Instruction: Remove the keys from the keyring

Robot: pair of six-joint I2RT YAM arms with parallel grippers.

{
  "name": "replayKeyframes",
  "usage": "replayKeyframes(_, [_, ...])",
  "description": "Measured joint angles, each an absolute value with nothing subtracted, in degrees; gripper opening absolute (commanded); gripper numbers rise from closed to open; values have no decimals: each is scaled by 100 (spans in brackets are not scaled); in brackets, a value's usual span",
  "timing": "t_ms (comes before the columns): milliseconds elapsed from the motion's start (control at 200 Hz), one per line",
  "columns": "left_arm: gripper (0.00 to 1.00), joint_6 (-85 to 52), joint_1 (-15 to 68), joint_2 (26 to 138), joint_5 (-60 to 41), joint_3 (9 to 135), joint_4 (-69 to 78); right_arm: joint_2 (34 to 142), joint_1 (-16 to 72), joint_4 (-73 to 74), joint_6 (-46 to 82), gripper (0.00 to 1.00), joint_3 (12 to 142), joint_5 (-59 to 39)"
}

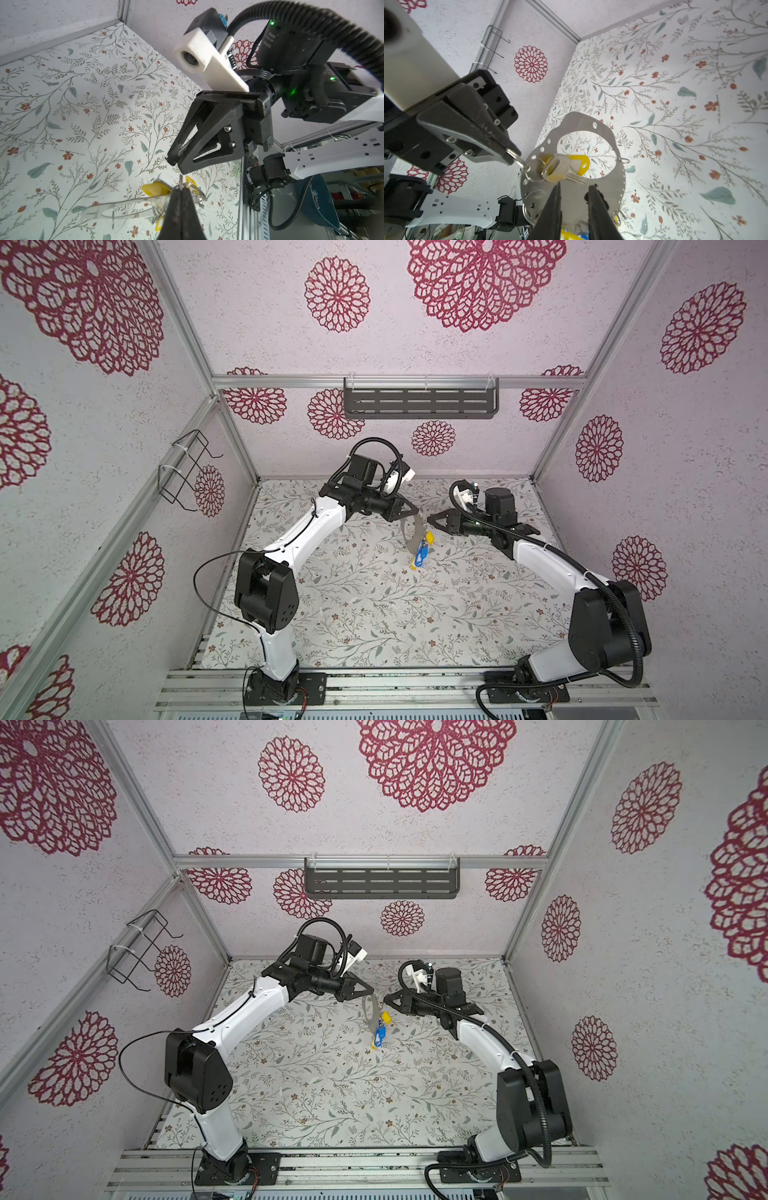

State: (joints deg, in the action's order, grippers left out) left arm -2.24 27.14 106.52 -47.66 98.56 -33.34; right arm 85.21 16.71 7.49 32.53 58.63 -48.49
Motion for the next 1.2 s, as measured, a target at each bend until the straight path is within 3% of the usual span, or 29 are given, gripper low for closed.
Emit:
replayKeyframes(235, [0, 43, 2698, 10945, -4987, 10092, -3892, 8344, 1669, 2003, 3468, 15, 5402, -5015])
replayKeyframes(470, [0, 93, 2694, 10997, -5059, 10143, -4112, 8497, 1671, 2729, 3885, 19, 5474, -5428])
replayKeyframes(766, [0, 93, 2694, 10997, -5116, 10169, -4121, 8805, 1710, 2891, 4056, 21, 5588, -5583])
replayKeyframes(1201, [0, 91, 2633, 11004, -5199, 10291, -4141, 8971, 1892, 3111, 4213, 14, 5636, -5627])
